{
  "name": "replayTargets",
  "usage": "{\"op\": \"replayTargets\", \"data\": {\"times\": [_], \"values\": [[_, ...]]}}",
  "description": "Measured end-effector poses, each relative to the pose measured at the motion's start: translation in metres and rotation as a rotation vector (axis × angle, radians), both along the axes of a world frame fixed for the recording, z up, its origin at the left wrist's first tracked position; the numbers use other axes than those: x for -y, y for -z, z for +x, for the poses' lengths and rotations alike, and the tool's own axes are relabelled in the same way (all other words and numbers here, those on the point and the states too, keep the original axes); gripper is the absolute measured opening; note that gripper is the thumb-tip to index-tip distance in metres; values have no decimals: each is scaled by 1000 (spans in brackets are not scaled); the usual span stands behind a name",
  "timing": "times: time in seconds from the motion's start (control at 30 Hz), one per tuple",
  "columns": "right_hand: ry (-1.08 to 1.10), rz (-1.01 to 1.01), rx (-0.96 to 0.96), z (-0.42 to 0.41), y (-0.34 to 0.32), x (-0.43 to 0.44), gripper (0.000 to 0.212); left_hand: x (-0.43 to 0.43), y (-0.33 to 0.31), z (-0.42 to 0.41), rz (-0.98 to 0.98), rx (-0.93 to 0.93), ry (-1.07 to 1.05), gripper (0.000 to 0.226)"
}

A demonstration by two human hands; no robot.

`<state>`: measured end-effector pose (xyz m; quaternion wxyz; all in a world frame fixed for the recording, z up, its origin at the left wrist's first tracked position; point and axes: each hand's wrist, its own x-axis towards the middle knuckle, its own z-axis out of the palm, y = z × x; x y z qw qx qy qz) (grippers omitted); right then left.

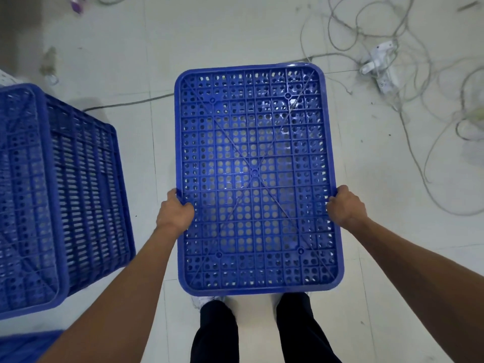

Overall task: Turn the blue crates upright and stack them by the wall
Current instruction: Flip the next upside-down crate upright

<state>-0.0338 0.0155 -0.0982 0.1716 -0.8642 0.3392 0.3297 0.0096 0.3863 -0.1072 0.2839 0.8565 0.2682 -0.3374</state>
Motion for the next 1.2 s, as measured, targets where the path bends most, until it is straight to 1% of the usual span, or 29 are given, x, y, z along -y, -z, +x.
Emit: {"op": "replayTargets", "data": {"times": [0.17, 0.37, 0.47, 0.53, 0.57, 0.63, 0.7, 0.77, 0.83, 0.93, 1.0, 1.1, 1.2], "values": [[23, 27, 54, -8, 1, 12, 29, 11, 2, 5, 44, -40, 76, 76], [-6, 54, 97, -9, -13, 15, 26, 26, -14, 2, 36, -63, 85, 66], [-29, 56, 151, -5, -30, 20, 26, 24, -15, 1, 52, -92, 136, 72], [-56, 58, 174, -2, -43, 25, 28, 26, -15, -2, 34, -126, 157, 81], [-69, 56, 185, -1, -48, 28, 28, 29, -18, -4, 35, -155, 182, 86], [-84, 56, 208, 1, -59, 31, 30, 34, -24, -11, 64, -217, 314, 91], [-85, 70, 233, 1, -68, 29, 35, 38, -32, -20, 123, -243, 461, 86], [-84, 89, 269, -1, -78, 21, 40, 41, -40, -26, 158, -204, 515, 78], [-96, 117, 310, -1, -88, 8, 38, 47, -52, -30, 132, -95, 517, 66], [-132, 188, 368, 1, -108, -22, 31, 59, -76, -33, 14, 108, 438, 45], [-147, 237, 388, 4, -121, -46, 29, 68, -95, -33, -78, 196, 361, 33], [-174, 314, 412, 6, -136, -82, 27, 79, -118, -34, -195, 307, 277, 25], [-209, 377, 459, 8, -144, -116, 25, 85, -135, -35, -280, 403, 193, 23]]}}
